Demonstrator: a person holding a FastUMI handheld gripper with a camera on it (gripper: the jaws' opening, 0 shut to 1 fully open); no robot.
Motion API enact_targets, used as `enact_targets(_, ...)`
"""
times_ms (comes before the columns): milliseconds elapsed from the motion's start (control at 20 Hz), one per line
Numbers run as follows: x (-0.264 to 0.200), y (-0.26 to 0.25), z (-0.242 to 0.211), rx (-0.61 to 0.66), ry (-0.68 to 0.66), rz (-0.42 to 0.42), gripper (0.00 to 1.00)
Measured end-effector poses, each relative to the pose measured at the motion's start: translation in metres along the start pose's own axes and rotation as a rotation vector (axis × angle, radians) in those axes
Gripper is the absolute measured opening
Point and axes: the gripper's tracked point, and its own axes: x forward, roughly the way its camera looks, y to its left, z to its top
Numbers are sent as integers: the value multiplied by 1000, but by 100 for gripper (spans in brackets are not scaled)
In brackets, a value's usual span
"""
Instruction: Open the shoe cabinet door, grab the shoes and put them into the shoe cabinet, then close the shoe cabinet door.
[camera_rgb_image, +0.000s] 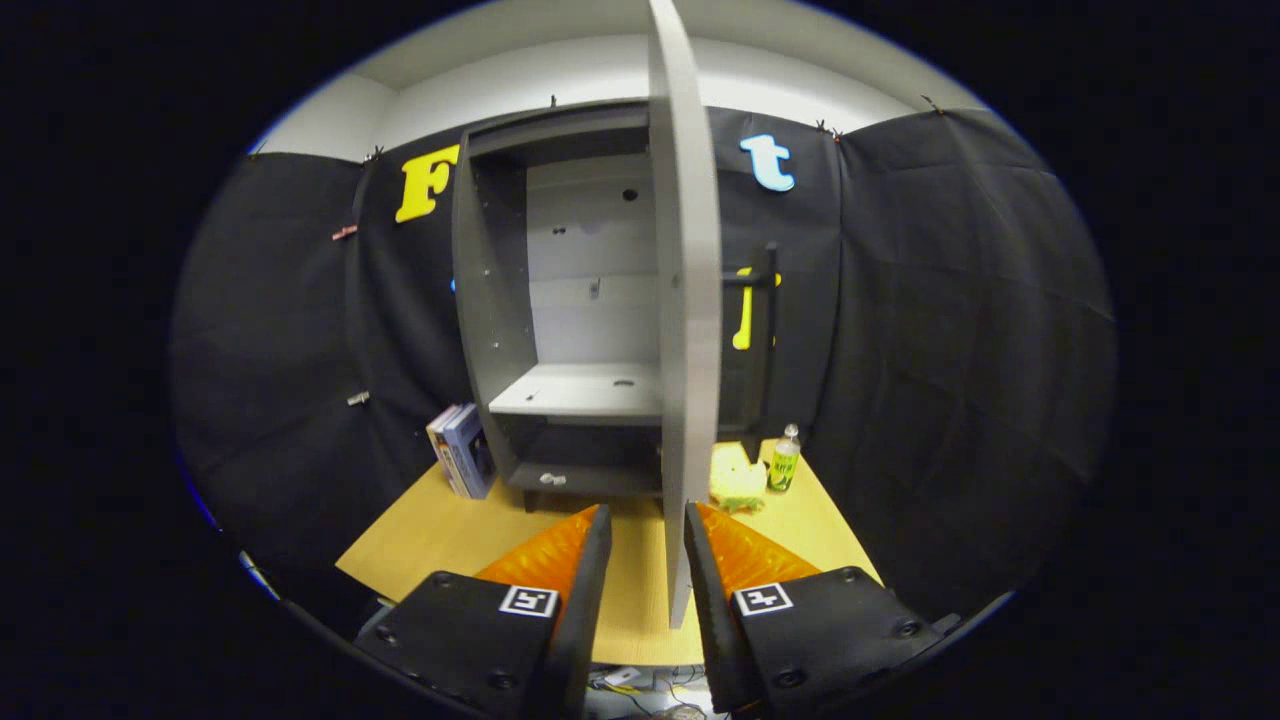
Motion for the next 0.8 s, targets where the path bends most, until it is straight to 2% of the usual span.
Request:
enact_targets(150, 8, 35, -42, 43, 101, 67, 83)
enact_targets(400, 51, 96, -123, 100, 268, 131, 91)
enact_targets(550, 90, 125, -178, 113, 346, 155, 91)
enact_targets(800, 150, 153, -255, 64, 427, 150, 91)
